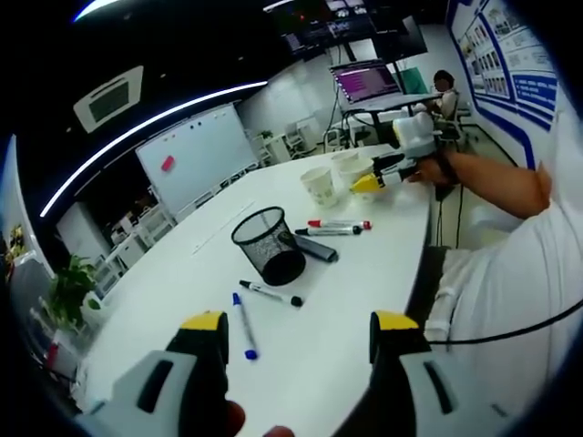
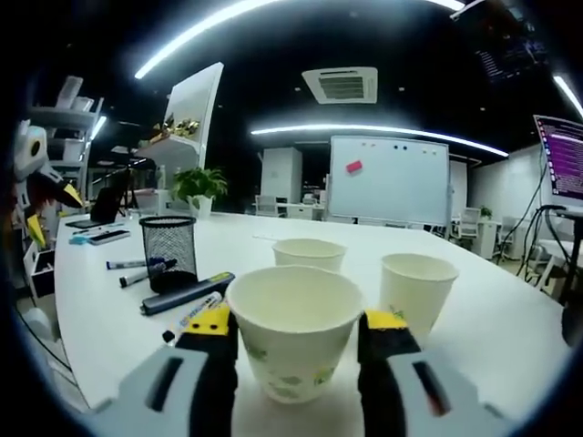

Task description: Place the scattered laser pointers and whiteboard markers into the pen holder and stack the scattered paper cups together

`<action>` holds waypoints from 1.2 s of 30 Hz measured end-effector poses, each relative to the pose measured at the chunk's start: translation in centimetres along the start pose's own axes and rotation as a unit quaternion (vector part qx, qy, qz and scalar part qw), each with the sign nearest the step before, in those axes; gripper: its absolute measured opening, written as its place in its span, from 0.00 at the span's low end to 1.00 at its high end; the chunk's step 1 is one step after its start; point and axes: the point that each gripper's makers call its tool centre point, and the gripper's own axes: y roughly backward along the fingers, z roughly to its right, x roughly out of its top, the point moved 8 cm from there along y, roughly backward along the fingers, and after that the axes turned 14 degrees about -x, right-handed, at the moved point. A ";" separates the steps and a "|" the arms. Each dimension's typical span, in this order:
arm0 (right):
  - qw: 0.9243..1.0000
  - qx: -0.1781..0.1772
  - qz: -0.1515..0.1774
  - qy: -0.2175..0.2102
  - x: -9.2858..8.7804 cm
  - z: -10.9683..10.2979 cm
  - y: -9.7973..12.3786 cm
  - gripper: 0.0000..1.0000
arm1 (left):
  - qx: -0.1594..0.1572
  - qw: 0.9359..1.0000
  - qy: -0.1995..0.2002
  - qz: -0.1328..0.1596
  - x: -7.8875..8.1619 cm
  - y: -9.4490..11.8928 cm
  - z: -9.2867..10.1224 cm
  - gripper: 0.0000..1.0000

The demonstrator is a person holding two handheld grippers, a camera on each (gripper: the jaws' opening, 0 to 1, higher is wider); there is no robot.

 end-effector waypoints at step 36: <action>1.000 0.005 -0.006 -0.002 -0.1 -0.2 -0.1 0.47 | 0.004 1.000 0.004 -0.006 -0.5 0.4 -0.5 0.63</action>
